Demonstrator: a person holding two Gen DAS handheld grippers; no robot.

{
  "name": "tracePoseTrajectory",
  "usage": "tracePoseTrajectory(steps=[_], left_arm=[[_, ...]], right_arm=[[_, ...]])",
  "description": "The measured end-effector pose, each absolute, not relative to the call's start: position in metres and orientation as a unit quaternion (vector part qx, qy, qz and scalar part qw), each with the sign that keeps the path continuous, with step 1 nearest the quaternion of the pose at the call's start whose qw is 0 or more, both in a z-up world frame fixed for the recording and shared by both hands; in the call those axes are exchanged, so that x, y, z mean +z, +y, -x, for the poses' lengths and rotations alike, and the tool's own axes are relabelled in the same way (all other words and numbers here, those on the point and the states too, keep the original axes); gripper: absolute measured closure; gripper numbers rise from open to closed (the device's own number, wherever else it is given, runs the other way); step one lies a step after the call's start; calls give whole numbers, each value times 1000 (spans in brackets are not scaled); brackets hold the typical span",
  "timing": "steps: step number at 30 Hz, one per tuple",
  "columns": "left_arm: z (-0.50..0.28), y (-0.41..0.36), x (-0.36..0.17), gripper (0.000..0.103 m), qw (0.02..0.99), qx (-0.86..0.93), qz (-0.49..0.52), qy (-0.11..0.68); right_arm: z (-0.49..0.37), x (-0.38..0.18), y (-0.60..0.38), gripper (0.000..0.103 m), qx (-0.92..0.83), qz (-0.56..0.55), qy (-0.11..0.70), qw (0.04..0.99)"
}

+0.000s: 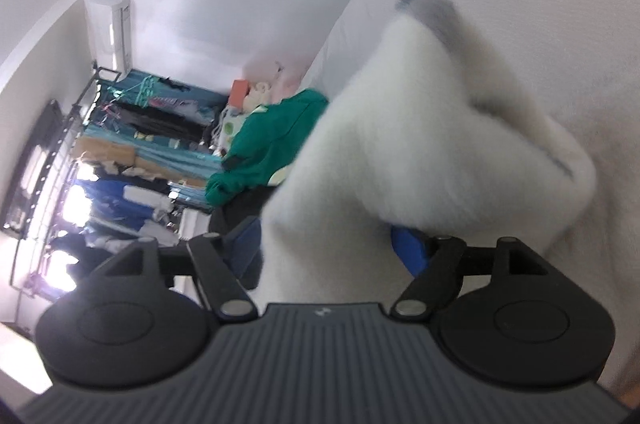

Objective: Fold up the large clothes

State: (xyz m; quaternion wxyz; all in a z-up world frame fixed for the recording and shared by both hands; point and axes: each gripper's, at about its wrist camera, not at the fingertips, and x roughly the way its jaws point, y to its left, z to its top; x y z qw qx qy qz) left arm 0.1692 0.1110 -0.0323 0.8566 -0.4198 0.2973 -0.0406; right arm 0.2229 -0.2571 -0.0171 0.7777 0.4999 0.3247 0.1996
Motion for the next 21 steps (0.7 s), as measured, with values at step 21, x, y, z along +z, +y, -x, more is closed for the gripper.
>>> tracePoseTrajectory(steps=[21], left_arm=[[-302,89,-100,31,930,-24,174,324]], right_arm=[[-326,-48,-186,32,158,-177,380,894]])
